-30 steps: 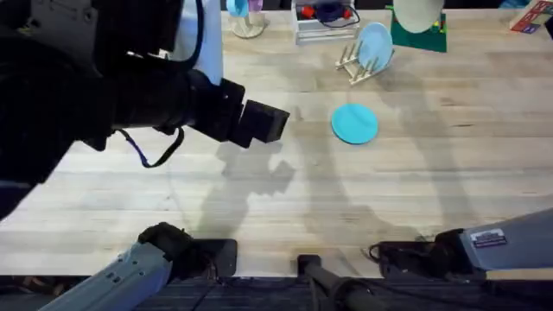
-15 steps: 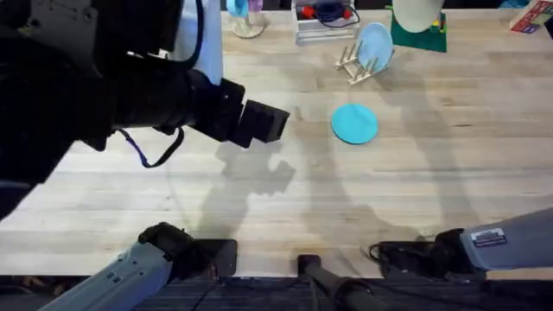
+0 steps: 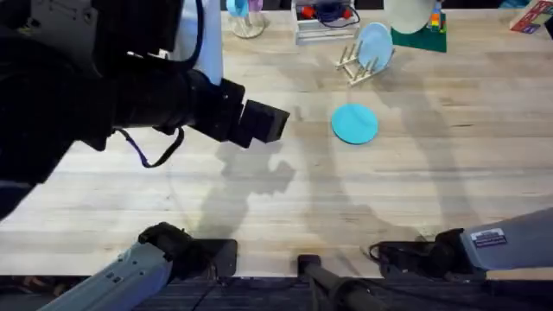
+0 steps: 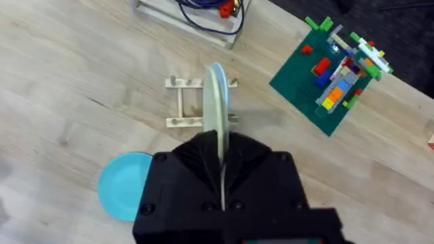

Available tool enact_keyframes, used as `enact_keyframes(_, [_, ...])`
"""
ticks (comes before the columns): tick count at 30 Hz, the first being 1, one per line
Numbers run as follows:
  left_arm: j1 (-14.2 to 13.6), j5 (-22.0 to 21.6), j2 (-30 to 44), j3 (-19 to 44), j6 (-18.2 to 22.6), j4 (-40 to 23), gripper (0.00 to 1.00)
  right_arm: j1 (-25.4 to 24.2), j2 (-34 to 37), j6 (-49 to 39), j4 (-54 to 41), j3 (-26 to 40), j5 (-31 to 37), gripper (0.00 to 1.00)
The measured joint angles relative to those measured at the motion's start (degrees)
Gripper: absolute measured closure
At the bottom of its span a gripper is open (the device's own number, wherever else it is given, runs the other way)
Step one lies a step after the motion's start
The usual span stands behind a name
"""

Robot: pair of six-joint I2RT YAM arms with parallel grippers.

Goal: Pick up the plates from the table one by one and place each into a slot on the dish rack.

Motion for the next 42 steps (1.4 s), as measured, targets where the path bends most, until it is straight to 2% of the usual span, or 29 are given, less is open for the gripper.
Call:
enact_keyframes(31, [0.00, 0.00, 0.00, 0.00, 0.00, 0.00, 0.006, 0.07, 11.54, 0.00, 2.71, 0.09, -1.32, 0.973])
enact_keyframes(42, [0.00, 0.00, 0.00, 0.00, 0.00, 0.00, 0.005, 0.57, 13.13, 0.00, 5.28, 0.09, -1.32, 0.973])
